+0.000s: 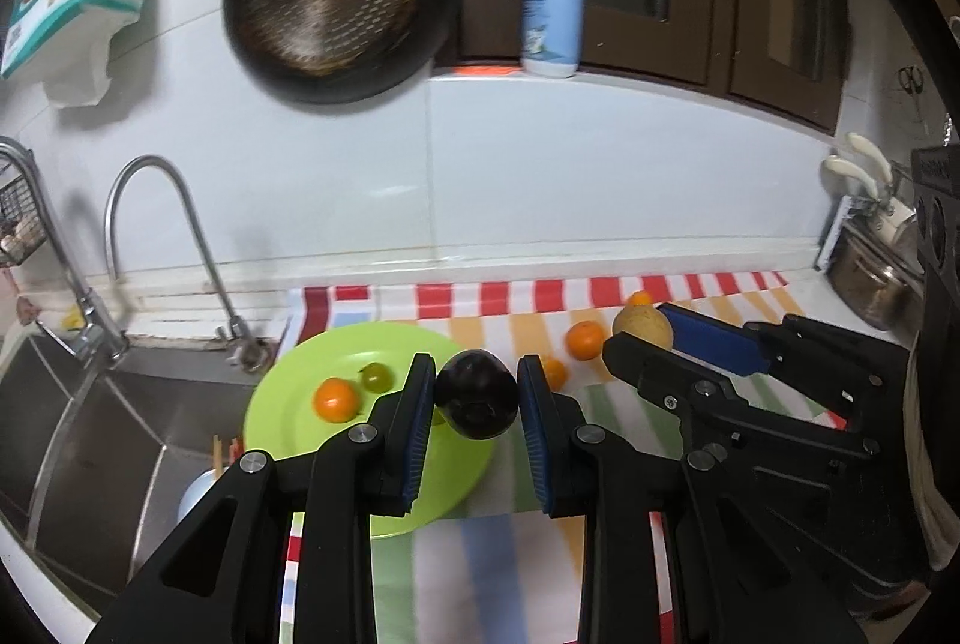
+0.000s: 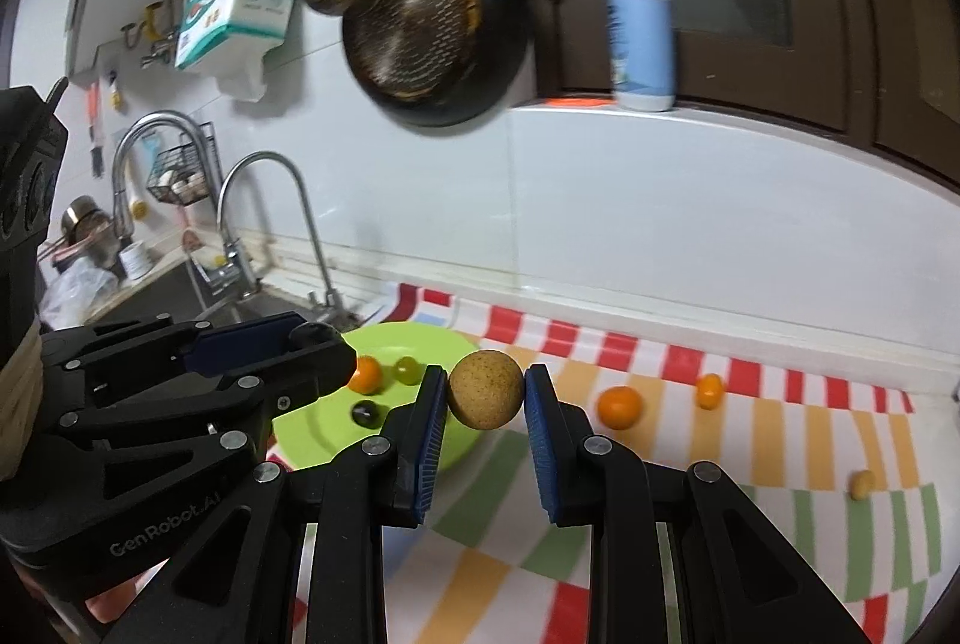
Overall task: Organize fruits
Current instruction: 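Carry the dark fruit to the green plate with left tool while right tool places yellow fruit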
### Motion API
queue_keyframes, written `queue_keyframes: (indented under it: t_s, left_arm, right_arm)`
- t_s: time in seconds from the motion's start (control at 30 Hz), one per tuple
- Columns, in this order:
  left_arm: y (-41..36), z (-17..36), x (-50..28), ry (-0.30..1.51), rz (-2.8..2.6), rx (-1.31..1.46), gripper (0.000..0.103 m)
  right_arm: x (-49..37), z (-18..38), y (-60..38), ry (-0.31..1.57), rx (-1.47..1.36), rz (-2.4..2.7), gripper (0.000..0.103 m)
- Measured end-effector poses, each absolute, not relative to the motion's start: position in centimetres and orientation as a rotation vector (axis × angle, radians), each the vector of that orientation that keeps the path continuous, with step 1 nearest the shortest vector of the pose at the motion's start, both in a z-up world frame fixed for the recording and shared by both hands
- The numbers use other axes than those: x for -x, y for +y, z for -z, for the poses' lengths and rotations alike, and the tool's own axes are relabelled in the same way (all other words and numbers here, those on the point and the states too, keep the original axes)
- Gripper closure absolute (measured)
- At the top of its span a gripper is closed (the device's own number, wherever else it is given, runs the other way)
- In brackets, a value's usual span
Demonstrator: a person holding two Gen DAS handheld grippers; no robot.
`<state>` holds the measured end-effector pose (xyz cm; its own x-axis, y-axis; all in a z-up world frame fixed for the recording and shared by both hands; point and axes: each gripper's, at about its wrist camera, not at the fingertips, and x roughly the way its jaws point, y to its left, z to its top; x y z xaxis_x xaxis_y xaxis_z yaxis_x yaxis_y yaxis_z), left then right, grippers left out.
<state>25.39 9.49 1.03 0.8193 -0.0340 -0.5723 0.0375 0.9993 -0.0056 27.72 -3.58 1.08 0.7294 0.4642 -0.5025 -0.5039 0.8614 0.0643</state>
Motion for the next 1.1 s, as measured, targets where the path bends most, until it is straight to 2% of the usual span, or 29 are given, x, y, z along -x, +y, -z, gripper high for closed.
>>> queue_keyframes:
  t_s: [0.57,1.1]
  left_arm:
    - [17.2,5.9,-27.4,0.695,-0.062,-0.004,0.075]
    - [19.4,11.1,-31.2,0.787,-0.031,0.0,0.075]
  right_arm:
    - [-31.3,5.0,5.1,0.64,0.168,-0.663,0.075]
    - [-35.2,10.4,7.8,0.758,0.193,-0.674,0.075]
